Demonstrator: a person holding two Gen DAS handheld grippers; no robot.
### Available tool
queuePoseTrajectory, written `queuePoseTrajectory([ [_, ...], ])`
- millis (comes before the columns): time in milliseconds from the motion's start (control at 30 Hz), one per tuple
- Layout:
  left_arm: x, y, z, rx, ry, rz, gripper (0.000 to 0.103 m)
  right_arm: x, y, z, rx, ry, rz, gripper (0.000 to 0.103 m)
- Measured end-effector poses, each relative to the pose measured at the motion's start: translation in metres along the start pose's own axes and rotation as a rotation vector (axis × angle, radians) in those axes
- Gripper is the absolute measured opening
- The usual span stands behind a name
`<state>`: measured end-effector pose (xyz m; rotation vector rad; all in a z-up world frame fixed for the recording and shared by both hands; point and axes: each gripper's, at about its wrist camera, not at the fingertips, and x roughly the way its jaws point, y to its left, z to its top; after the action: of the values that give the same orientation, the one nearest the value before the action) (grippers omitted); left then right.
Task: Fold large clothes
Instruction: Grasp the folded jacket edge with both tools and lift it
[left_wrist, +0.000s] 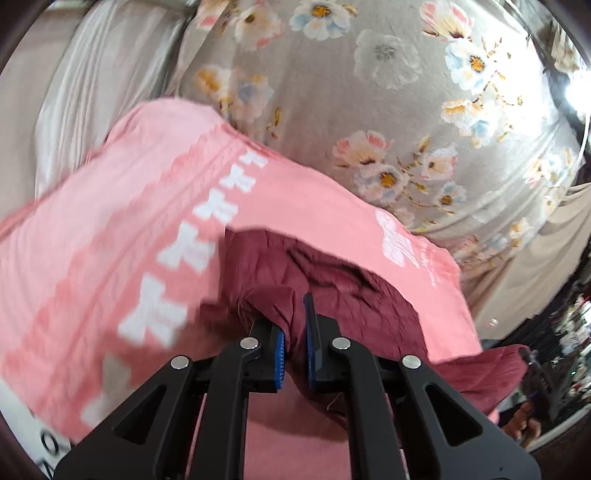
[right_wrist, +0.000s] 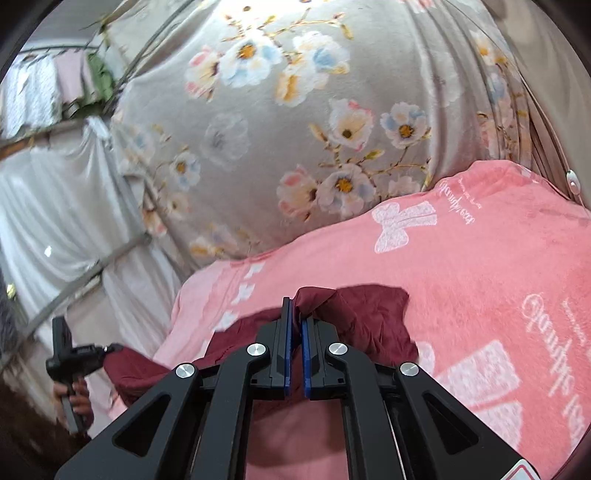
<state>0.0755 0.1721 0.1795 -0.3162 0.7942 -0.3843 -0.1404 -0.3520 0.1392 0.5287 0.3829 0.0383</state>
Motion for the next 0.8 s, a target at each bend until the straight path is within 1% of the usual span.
queuePoseTrajectory([
  [33,0.009,-0.003,0.009,0.001,-0.005,0.012,0.008,0.018,-0.006,0.009,0.014,-0.018,-0.029,0.004],
  [133,0.051,-0.013,0.041,0.016,-0.018,0.068,0.008,0.061,-0.021,0.030,0.057,-0.040,-0.058,0.004],
  [167,0.068,-0.017,0.051,0.022,-0.021,0.101,0.008,0.076,-0.024,0.038,0.061,-0.045,-0.066,0.004],
  [267,0.120,-0.017,0.072,0.027,0.006,0.152,0.008,0.124,-0.028,0.055,0.039,-0.044,-0.147,0.004],
  [300,0.134,-0.015,0.076,0.025,0.018,0.164,0.008,0.142,-0.031,0.057,0.045,-0.034,-0.171,0.004],
  [333,0.158,-0.013,0.082,0.030,0.041,0.185,0.008,0.157,-0.035,0.058,0.053,-0.025,-0.196,0.004],
  [367,0.174,-0.011,0.085,0.030,0.054,0.202,0.008,0.171,-0.040,0.058,0.057,-0.012,-0.214,0.004],
  [500,0.238,0.004,0.085,0.044,0.127,0.268,0.008,0.230,-0.067,0.049,0.094,0.061,-0.286,0.004],
  [533,0.246,0.007,0.083,0.046,0.140,0.273,0.008,0.240,-0.073,0.045,0.096,0.074,-0.296,0.004],
  [633,0.289,0.025,0.073,0.039,0.200,0.300,0.009,0.278,-0.099,0.030,0.110,0.135,-0.336,0.003],
  [733,0.317,0.037,0.062,0.028,0.232,0.307,0.012,0.306,-0.117,0.013,0.119,0.187,-0.364,0.004],
  [767,0.324,0.040,0.058,0.028,0.242,0.306,0.012,0.313,-0.122,0.008,0.119,0.189,-0.372,0.004],
  [800,0.331,0.042,0.053,0.039,0.243,0.308,0.013,0.321,-0.128,0.000,0.116,0.211,-0.383,0.004],
])
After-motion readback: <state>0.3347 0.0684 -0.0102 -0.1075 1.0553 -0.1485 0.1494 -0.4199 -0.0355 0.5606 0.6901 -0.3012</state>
